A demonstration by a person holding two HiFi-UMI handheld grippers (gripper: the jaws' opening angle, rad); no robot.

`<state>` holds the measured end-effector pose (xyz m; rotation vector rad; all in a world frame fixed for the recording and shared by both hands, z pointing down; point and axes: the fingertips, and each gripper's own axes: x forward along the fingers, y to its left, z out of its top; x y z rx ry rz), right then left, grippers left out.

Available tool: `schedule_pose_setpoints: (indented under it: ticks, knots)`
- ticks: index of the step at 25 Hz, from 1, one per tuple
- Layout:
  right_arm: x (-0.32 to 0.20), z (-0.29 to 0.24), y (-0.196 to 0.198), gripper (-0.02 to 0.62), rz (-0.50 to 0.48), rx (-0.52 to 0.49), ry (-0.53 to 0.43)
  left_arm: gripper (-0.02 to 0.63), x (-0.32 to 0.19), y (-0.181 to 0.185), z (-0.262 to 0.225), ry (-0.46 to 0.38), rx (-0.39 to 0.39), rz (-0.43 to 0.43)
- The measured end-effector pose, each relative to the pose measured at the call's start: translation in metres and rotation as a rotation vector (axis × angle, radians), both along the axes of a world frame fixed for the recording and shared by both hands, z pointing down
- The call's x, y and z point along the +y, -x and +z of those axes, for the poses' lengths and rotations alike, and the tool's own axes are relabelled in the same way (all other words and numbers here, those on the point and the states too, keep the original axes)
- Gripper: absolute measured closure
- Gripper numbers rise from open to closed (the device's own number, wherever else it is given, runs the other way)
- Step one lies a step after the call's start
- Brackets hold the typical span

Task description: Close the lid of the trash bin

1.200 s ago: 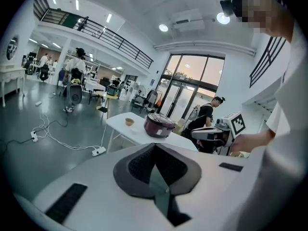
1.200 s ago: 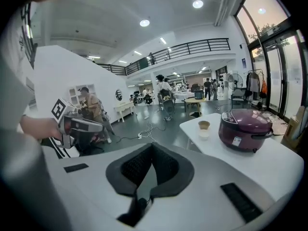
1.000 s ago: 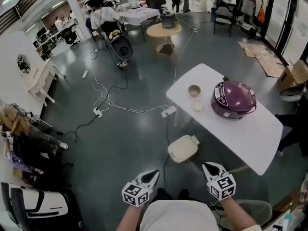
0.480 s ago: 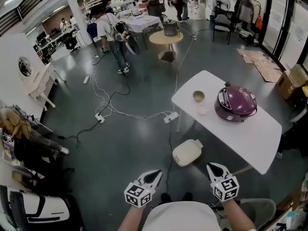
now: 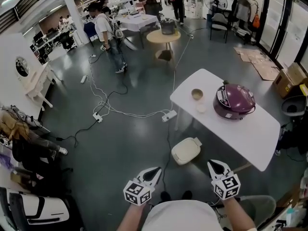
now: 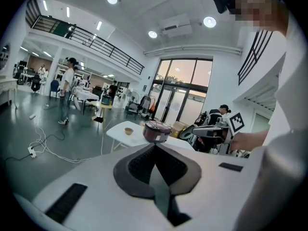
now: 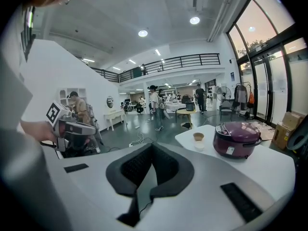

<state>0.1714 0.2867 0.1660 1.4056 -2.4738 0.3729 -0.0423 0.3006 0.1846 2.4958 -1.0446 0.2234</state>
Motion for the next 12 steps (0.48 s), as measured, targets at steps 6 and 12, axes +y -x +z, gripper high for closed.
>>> schedule_pose_setpoints:
  ticks: [6,12]
  knots:
    - [-0.0015,-0.0036,0.0010,0.583,-0.005,0.006,-0.008,0.589,-0.0018,0.0026,0.0003,0.001,-0.002,-0.007]
    - [-0.0041,-0.0045,0.0024,0.583,-0.013,0.012,-0.017,0.589,-0.0063,0.0038,-0.0007,-0.002,-0.005,-0.013]
